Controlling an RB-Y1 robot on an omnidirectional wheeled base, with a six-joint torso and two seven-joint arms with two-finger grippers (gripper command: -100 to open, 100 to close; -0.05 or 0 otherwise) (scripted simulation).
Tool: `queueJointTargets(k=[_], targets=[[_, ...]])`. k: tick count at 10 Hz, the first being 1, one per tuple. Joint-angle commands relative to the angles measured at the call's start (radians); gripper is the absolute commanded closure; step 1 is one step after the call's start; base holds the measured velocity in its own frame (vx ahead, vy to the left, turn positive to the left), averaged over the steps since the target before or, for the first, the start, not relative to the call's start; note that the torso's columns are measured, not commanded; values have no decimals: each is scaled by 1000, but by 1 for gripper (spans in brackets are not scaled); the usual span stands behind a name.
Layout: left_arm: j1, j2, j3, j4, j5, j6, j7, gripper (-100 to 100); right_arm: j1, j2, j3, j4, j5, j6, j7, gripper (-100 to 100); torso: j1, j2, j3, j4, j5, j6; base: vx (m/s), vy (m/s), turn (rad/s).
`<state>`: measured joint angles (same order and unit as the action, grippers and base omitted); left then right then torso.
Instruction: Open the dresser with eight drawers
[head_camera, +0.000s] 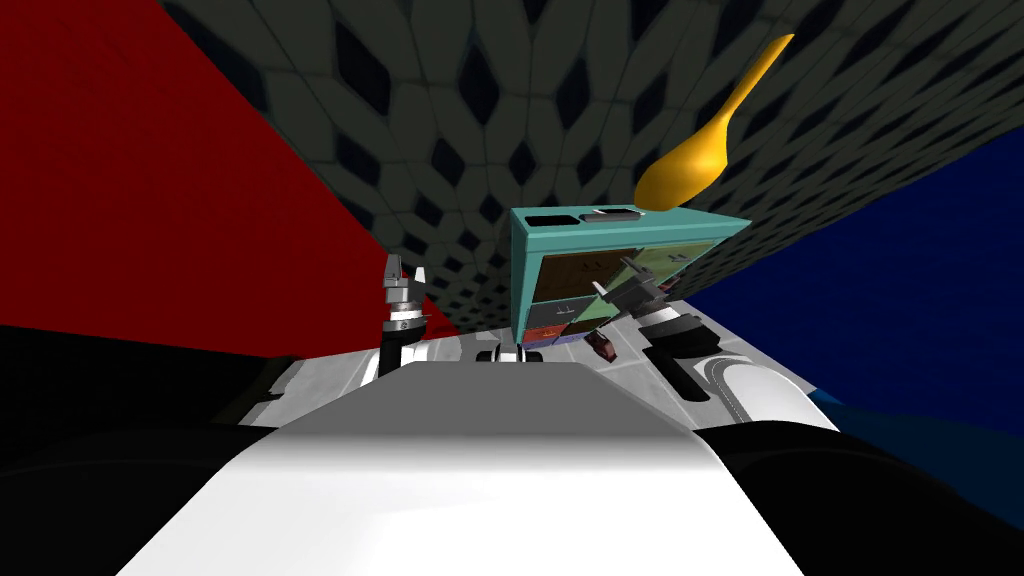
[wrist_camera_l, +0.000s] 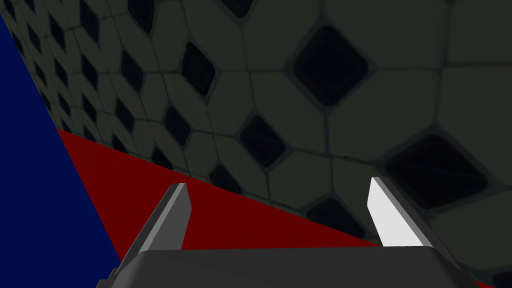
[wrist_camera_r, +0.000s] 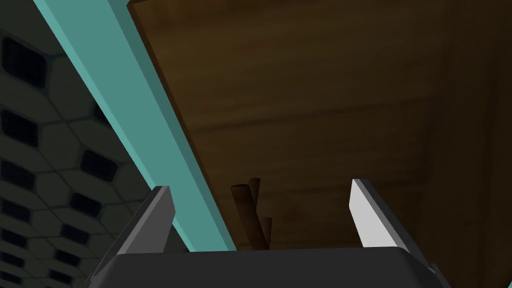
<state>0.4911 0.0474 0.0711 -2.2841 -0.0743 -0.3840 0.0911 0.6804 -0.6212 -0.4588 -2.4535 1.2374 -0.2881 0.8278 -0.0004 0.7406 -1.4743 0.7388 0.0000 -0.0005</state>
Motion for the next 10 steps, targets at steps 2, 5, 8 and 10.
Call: queueJointTargets(k=[2,5,8,10], targets=[[0,0,0,0,0,0,0,0,3,12,4,-4,-1,-7,9,100,-1,-3,-2,-2,-1,0,-61,-16,-39],[0,0,0,0,0,0,0,0,14,2,-9,-18,-7,-12,-4,100,2,-1,-1,0,1,0,-117,-3,-75],[0,0,0,0,0,0,0,0,4,22,-5,-12,12,6,20,-100,1,-7,-4,-2,0,0,-36,6,-21],[0,0,0,0,0,0,0,0,-12,45,3,-2,34,25,49,-100,6,-8,-6,-3,2,0,55,111,23]])
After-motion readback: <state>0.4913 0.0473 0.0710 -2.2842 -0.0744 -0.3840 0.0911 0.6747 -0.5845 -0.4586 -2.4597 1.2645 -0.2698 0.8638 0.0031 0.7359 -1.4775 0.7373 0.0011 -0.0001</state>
